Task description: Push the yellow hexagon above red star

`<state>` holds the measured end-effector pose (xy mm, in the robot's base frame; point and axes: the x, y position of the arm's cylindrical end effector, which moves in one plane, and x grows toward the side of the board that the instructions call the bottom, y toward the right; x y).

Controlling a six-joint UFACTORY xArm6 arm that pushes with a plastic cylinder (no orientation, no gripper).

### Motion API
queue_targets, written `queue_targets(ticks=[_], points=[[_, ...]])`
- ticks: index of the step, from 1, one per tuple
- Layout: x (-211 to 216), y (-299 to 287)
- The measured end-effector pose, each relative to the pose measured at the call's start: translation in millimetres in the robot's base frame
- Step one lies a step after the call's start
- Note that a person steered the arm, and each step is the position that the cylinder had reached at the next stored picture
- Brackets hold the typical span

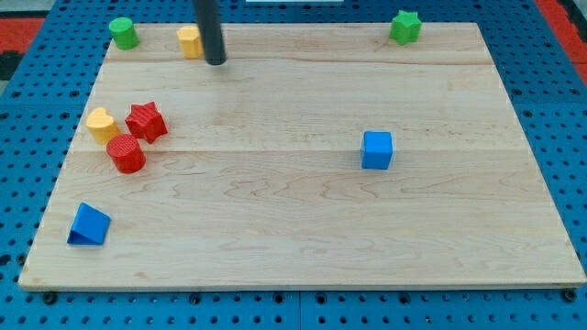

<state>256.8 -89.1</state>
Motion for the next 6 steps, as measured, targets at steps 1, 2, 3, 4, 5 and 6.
queue_targets(ticks=[1,2,3,4,5,6], points=[[-54,-5],[-65,-72],[-9,-85],[25,-89],[-17,-77],[20,-27]])
